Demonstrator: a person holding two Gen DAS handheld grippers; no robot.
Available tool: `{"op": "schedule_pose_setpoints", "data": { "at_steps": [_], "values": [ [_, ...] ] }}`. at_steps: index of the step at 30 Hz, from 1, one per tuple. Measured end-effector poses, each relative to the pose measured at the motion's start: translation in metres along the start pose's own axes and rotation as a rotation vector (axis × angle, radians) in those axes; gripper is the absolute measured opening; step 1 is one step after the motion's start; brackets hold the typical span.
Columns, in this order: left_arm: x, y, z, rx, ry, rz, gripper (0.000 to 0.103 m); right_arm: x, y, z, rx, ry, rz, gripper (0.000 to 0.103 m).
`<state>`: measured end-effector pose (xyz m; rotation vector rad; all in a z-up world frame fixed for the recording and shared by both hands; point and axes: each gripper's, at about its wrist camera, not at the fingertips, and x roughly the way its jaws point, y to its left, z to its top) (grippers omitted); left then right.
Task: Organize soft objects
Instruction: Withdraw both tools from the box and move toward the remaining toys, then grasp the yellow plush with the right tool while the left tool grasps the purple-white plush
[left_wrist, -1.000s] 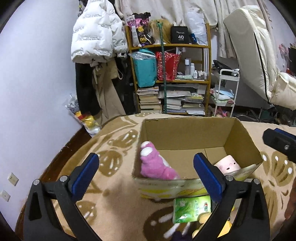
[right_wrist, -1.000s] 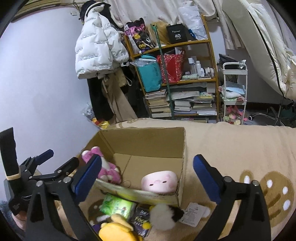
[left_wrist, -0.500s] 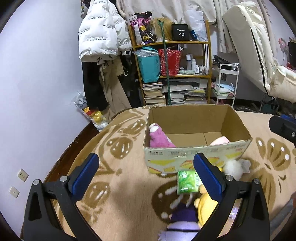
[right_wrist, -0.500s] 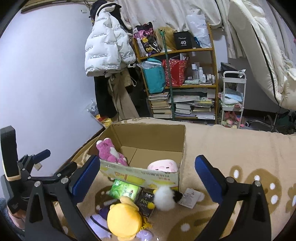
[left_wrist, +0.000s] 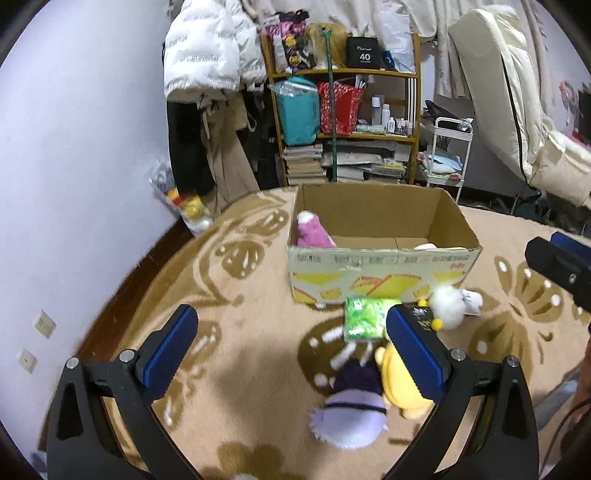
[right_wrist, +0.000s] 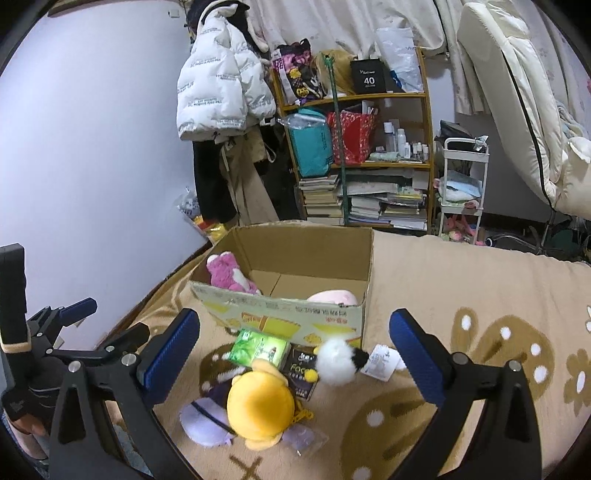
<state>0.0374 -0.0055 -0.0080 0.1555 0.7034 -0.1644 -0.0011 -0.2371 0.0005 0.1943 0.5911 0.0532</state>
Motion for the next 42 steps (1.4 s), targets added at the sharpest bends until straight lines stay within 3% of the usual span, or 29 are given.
{"op": "schedule_pose_setpoints", "data": {
  "at_steps": [6,18,26,34,42],
  "values": [
    [-0.006,0.004,-0.003,-0.005,0.003,0.010,0.101,-0.006,0.006,-0.004,-0.005,-0.002,0.006,0.103],
    [0.011,-0.004,-0.008,0.037,0.058,-0.002,0.101,0.015,0.013,-0.015,-0.036,0.078,0.005,0.103],
    [0.042,-0.010,-0.016,0.047,0.167,-0.025,0.101,0.042,0.008,-0.021,-0.029,0.176,-0.007,0.103],
    [0.075,-0.015,-0.030,0.037,0.320,-0.095,0.101,0.069,-0.003,-0.028,0.024,0.265,0.002,0.103],
    [0.090,-0.023,-0.040,0.075,0.372,-0.098,0.101,0.098,0.001,-0.039,0.015,0.349,0.002,0.103]
  ]
}}
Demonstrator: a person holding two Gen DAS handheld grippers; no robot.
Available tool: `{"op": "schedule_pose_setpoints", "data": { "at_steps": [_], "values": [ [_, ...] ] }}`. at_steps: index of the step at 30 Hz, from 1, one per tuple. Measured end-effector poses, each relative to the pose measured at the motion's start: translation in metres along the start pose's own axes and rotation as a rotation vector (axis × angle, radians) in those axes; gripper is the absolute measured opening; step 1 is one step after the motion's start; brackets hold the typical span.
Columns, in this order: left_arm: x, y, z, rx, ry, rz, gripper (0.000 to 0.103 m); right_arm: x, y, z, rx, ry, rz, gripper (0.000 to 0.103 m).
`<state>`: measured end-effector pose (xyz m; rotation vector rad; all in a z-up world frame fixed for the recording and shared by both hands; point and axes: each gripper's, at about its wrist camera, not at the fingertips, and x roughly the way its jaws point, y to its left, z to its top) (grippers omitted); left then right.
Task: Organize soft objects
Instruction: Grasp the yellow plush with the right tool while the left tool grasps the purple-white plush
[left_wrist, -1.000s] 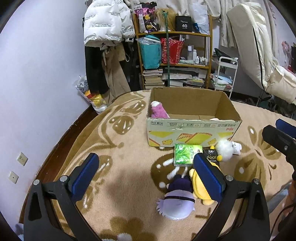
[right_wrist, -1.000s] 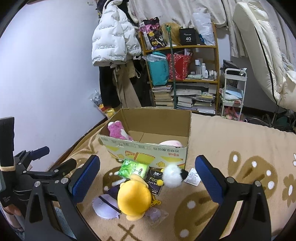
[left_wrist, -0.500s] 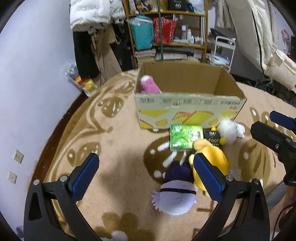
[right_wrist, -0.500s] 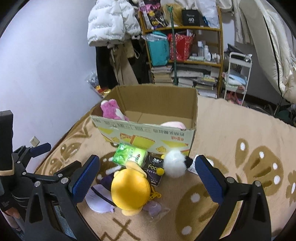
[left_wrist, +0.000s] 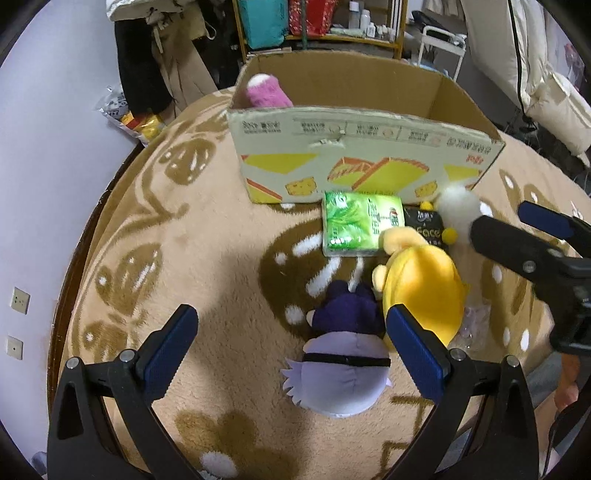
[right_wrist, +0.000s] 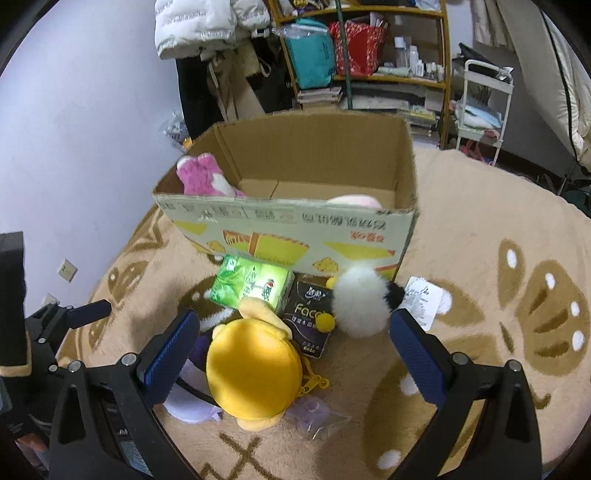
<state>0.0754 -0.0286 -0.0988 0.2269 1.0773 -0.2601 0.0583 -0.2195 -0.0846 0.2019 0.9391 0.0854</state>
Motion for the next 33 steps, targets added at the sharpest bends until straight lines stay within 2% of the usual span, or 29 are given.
{"op": "schedule_pose_setpoints", "data": {
  "at_steps": [6,15,21,25,27,29,33],
  "values": [
    [0.012,-0.008,-0.002,0.037,0.033,0.008,0.101,0.027,0.007,-0.006,-0.020,0.081,0.007,0.103],
    [0.025,-0.021,-0.005,0.092,0.077,-0.020,0.101,0.056,0.020,-0.019,-0.030,0.171,0.017,0.103],
    [0.035,-0.017,-0.006,0.064,0.134,-0.047,0.101,0.065,0.016,-0.023,-0.005,0.209,0.023,0.103],
    [0.043,-0.016,-0.008,0.062,0.173,-0.052,0.099,0.071,0.013,-0.025,0.021,0.245,0.061,0.095],
    [0.046,-0.018,-0.009,0.067,0.188,-0.058,0.095,0.073,0.016,-0.026,0.008,0.252,0.053,0.094],
    [0.046,-0.019,-0.010,0.065,0.194,-0.074,0.091,0.073,0.019,-0.026,-0.003,0.253,0.051,0.085],
    [0.048,-0.019,-0.012,0.047,0.213,-0.118,0.082,0.072,0.020,-0.025,-0.002,0.253,0.060,0.076]
  ]
}}
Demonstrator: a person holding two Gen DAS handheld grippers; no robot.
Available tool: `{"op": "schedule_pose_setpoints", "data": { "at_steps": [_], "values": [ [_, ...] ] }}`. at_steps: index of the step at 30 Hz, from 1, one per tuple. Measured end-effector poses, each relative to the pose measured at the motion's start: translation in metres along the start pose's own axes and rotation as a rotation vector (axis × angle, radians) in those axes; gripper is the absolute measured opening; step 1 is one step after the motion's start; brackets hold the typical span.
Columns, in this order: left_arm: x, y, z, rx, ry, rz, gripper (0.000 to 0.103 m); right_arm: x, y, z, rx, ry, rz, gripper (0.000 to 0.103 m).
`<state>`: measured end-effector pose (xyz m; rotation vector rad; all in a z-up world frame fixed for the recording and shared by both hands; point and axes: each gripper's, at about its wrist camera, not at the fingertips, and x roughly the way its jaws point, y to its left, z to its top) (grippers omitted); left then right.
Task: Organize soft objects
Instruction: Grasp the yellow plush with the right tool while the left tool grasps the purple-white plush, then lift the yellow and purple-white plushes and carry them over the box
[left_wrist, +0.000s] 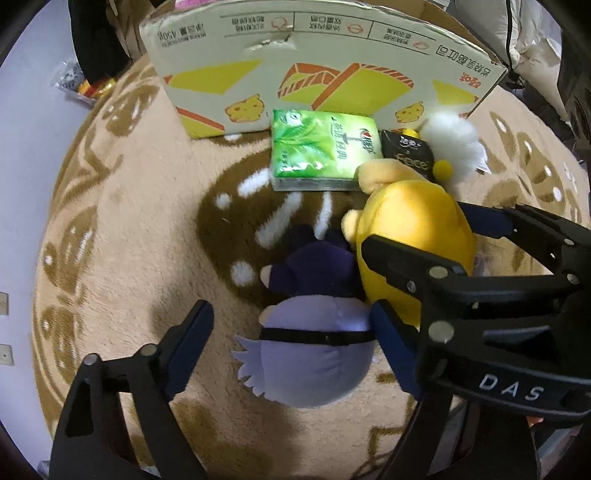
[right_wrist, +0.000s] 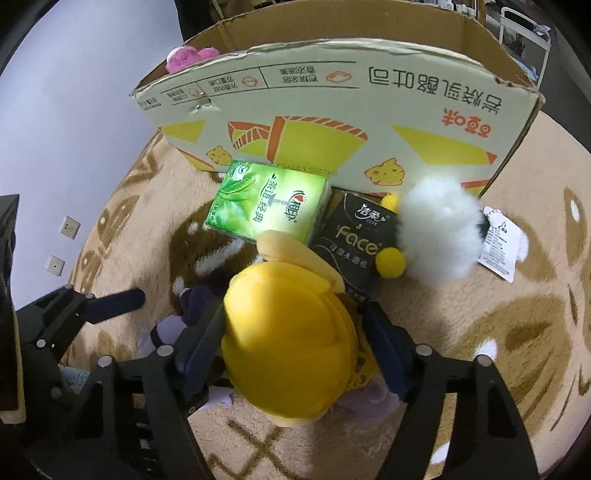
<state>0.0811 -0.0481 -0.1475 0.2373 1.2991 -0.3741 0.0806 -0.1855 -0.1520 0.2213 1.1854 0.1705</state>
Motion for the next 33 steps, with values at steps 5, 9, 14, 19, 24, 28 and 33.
{"op": "schedule_pose_setpoints", "data": {
  "at_steps": [5,9,14,19,24,28,33],
  "values": [
    [0.001,0.001,-0.001,-0.019,0.016,-0.080,0.060,-0.004,-0.002,0.001,0.005,-0.009,0.005,0.069],
    [-0.002,-0.001,-0.002,-0.007,0.006,-0.081,0.055,-0.007,-0.001,0.002,-0.005,-0.015,-0.006,0.069],
    [-0.004,0.001,-0.003,-0.010,-0.018,-0.042,0.053,-0.012,-0.003,0.001,0.003,-0.022,-0.015,0.069],
    [-0.011,0.009,-0.001,-0.052,-0.054,-0.002,0.053,-0.026,-0.006,0.003,0.010,-0.065,-0.012,0.069],
    [-0.024,0.016,0.001,-0.091,-0.123,0.023,0.053,-0.037,-0.009,0.005,0.020,-0.105,-0.007,0.069],
    [-0.035,0.022,0.003,-0.119,-0.186,0.063,0.053,-0.049,-0.013,0.006,0.029,-0.146,-0.003,0.069],
    [-0.052,0.029,0.002,-0.160,-0.278,0.071,0.053,-0.067,-0.016,0.007,0.030,-0.224,0.000,0.069]
  ]
}}
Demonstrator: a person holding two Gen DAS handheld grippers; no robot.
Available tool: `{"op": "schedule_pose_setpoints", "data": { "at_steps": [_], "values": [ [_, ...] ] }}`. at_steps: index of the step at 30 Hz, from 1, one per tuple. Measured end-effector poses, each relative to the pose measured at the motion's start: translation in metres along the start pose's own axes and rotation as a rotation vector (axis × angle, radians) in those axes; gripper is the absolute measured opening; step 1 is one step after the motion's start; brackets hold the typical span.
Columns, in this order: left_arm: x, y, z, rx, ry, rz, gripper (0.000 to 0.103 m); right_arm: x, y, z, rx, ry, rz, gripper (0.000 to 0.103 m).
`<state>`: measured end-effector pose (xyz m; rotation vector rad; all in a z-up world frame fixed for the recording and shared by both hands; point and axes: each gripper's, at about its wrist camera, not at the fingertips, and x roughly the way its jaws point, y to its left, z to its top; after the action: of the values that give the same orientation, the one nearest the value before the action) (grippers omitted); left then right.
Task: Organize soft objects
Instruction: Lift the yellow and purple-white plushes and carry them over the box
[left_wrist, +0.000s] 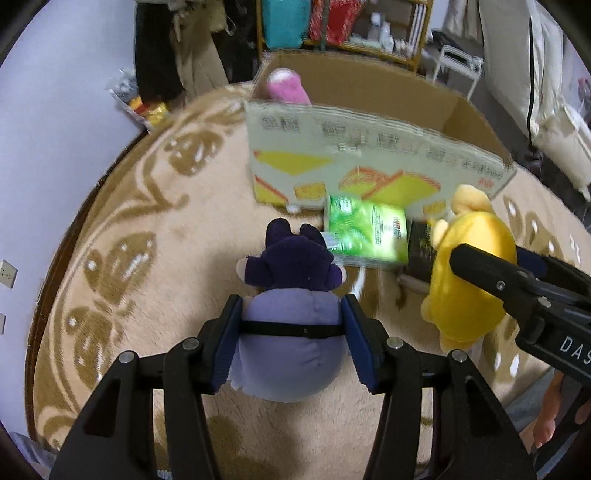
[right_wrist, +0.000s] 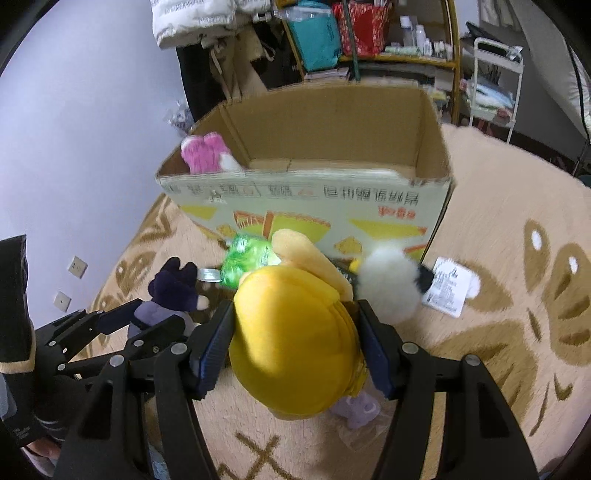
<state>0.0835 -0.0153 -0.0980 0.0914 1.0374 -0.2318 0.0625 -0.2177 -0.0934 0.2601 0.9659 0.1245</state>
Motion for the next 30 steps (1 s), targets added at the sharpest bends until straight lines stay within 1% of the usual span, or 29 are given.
{"op": "schedule_pose_setpoints", "data": {
  "at_steps": [5,12,15,17,24,30],
  "values": [
    [-0.023,-0.001,0.003,-0.025,-0.135,-0.008,0.053,-0.020,0.000,0.004,0.005,-0.107,0.002,0.068],
    [-0.046,0.000,0.004,-0.035,-0.258,-0.011,0.053,-0.044,0.003,0.011,-0.001,-0.247,0.002,0.068],
    [-0.056,0.001,0.006,-0.039,-0.314,-0.014,0.053,-0.054,0.002,0.016,-0.006,-0.292,0.002,0.068],
    [-0.062,0.002,0.007,-0.041,-0.351,-0.017,0.053,-0.059,0.001,0.018,-0.005,-0.315,0.004,0.068],
    [-0.078,0.001,0.011,-0.038,-0.440,-0.021,0.053,-0.073,-0.003,0.024,0.007,-0.384,0.005,0.068],
    [-0.088,-0.004,0.017,-0.008,-0.510,-0.028,0.053,-0.082,-0.009,0.033,0.014,-0.431,0.007,0.068]
  ]
}}
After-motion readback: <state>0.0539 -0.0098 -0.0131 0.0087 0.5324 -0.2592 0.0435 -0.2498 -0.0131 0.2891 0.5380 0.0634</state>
